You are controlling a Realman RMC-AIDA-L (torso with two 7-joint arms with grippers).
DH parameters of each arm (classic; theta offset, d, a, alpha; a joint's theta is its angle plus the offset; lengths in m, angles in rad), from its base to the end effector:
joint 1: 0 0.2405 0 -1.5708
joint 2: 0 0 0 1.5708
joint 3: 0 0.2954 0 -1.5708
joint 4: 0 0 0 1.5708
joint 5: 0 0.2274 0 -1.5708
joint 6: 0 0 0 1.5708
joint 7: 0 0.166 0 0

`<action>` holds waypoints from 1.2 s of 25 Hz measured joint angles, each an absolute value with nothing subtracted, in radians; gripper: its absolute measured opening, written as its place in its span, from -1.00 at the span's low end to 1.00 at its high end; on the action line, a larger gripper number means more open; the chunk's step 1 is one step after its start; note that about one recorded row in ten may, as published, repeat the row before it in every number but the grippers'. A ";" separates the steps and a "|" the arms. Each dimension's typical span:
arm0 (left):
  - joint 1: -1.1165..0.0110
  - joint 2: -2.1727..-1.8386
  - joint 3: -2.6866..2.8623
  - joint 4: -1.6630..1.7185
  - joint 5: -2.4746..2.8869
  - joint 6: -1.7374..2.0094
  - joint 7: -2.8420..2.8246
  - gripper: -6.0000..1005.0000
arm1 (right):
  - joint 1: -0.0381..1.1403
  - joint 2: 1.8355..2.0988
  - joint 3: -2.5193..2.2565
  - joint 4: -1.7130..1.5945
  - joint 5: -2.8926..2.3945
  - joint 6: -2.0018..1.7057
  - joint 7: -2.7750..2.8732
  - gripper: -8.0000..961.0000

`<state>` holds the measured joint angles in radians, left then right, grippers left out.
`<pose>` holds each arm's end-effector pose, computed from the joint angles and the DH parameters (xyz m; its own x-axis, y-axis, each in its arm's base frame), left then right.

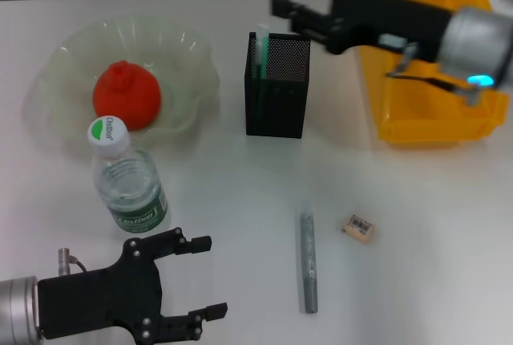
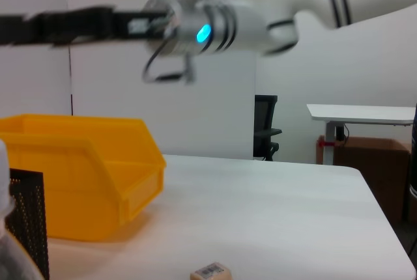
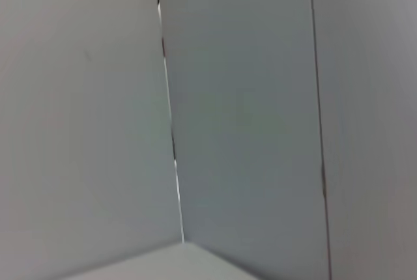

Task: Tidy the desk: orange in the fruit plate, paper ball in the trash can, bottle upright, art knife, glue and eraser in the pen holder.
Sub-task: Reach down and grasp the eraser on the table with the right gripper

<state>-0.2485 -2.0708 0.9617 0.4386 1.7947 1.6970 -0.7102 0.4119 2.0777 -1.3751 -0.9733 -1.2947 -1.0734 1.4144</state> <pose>-0.3432 0.2281 -0.0864 0.8259 0.0539 0.5612 0.1675 -0.9739 -0.1530 0.1919 0.4089 -0.0442 0.7354 -0.1001 -0.6702 -0.4087 -0.8544 -0.3208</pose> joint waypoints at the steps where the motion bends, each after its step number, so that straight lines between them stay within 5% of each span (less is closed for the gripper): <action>1: -0.249 -2.071 0.962 0.439 1.795 1.697 -0.710 0.59 | 0.366 2.080 -1.369 -1.090 -1.376 -1.073 1.521 -0.12; 6: -0.250 -2.071 0.962 0.439 1.795 1.698 -0.710 0.59 | 0.279 2.090 -1.344 -1.576 -1.903 -1.180 2.120 0.11; 12: -0.253 -2.070 0.962 0.439 1.795 1.701 -0.710 0.59 | 0.431 2.081 -1.417 -1.677 -2.330 -1.525 2.588 0.51; 30: -0.263 -2.070 0.962 0.439 1.795 1.698 -0.715 0.59 | 0.592 2.089 -1.648 -1.344 -2.540 -1.522 2.735 0.62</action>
